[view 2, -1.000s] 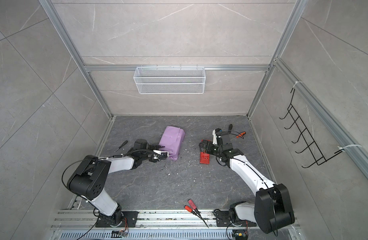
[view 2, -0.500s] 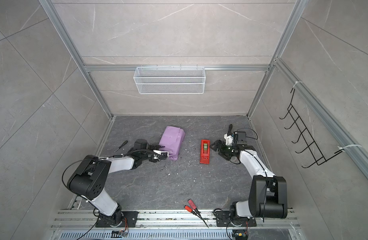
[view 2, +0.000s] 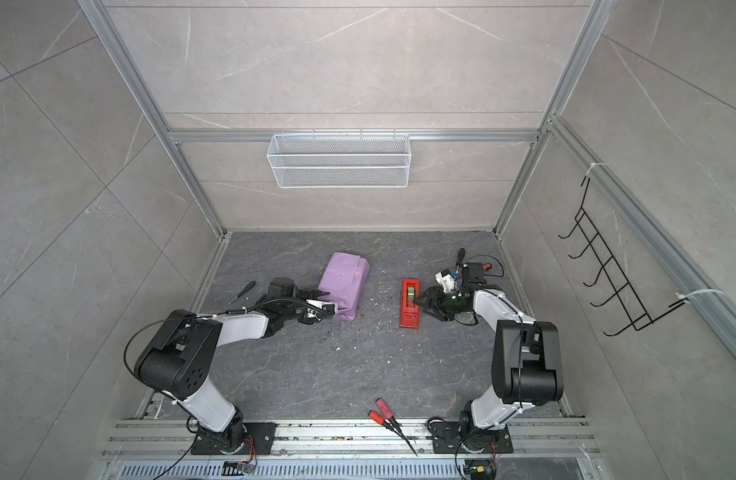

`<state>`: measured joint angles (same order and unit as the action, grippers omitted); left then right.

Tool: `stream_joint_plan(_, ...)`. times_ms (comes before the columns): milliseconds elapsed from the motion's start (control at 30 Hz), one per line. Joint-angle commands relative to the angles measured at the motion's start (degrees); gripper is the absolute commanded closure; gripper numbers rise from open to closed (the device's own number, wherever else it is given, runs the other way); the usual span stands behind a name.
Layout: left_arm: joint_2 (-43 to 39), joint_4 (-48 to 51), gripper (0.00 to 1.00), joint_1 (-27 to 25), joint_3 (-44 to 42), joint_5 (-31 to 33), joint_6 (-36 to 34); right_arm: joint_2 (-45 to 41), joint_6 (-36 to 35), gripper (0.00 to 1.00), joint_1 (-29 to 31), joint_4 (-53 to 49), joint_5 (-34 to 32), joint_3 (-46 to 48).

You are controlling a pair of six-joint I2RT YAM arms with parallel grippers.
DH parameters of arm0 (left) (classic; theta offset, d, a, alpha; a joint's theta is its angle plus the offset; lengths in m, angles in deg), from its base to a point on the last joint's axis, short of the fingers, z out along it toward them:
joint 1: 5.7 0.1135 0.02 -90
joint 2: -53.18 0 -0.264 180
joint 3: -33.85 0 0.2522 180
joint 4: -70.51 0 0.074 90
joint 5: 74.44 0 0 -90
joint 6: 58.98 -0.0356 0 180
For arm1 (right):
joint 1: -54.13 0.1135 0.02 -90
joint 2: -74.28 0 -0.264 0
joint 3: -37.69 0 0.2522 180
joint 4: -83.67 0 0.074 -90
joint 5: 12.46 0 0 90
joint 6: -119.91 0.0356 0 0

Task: Wrap the gift box in paper

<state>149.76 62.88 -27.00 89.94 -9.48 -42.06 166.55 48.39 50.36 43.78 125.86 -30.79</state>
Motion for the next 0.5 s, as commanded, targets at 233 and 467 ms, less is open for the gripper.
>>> stream_joint_plan(233,2.25,18.96,0.42,2.13,4.97,-2.76,-0.11,2.52,-4.35,0.49,0.78,-3.64,3.15,-2.86)
stream_joint_plan(467,3.40,20.26,0.42,2.30,6.15,-2.06,-0.63,4.84,-5.85,0.53,0.87,-4.84,3.77,-4.06)
